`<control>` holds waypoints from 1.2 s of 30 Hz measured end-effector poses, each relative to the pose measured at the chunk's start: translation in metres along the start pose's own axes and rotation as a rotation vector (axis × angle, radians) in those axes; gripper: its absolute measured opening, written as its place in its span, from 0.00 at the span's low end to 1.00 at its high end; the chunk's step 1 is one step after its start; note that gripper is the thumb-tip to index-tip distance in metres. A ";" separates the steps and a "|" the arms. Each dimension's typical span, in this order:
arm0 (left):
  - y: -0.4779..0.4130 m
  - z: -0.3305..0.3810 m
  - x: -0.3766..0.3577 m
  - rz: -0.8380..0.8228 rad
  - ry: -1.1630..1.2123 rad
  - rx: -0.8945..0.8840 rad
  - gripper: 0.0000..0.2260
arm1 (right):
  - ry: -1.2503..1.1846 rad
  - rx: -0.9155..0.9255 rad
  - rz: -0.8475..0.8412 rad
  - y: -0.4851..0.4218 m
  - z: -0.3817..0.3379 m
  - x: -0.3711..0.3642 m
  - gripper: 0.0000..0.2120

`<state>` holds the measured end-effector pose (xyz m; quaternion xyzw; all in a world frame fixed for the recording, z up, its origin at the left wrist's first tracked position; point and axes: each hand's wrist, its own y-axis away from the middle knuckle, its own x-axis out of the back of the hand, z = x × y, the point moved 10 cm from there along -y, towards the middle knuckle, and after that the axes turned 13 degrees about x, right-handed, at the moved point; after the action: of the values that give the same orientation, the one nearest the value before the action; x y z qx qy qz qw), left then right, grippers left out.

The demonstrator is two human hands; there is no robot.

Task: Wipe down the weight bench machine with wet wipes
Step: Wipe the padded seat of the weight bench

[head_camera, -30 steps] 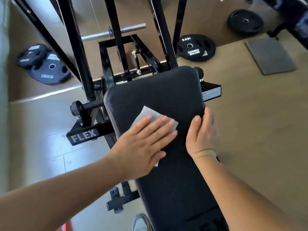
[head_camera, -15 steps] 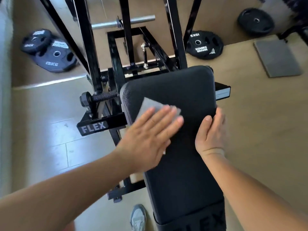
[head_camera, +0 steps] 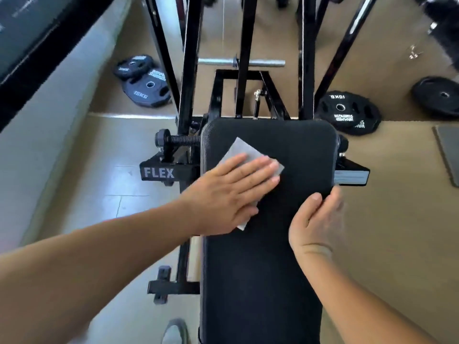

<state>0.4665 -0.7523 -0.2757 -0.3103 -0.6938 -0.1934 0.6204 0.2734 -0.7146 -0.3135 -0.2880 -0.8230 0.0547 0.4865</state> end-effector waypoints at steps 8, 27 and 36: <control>0.013 -0.001 0.001 0.171 0.139 0.765 0.30 | -0.051 0.034 0.016 -0.001 0.005 -0.001 0.24; 0.056 -0.027 -0.017 0.144 0.124 0.771 0.40 | 0.192 0.435 -0.064 0.082 -0.008 -0.003 0.34; 0.125 0.056 -0.055 0.192 0.234 0.727 0.39 | 0.180 0.453 -0.008 0.082 -0.008 -0.001 0.34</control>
<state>0.5110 -0.6343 -0.3527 -0.1096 -0.6095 0.0899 0.7800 0.3152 -0.6490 -0.3402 -0.1717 -0.7444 0.2102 0.6101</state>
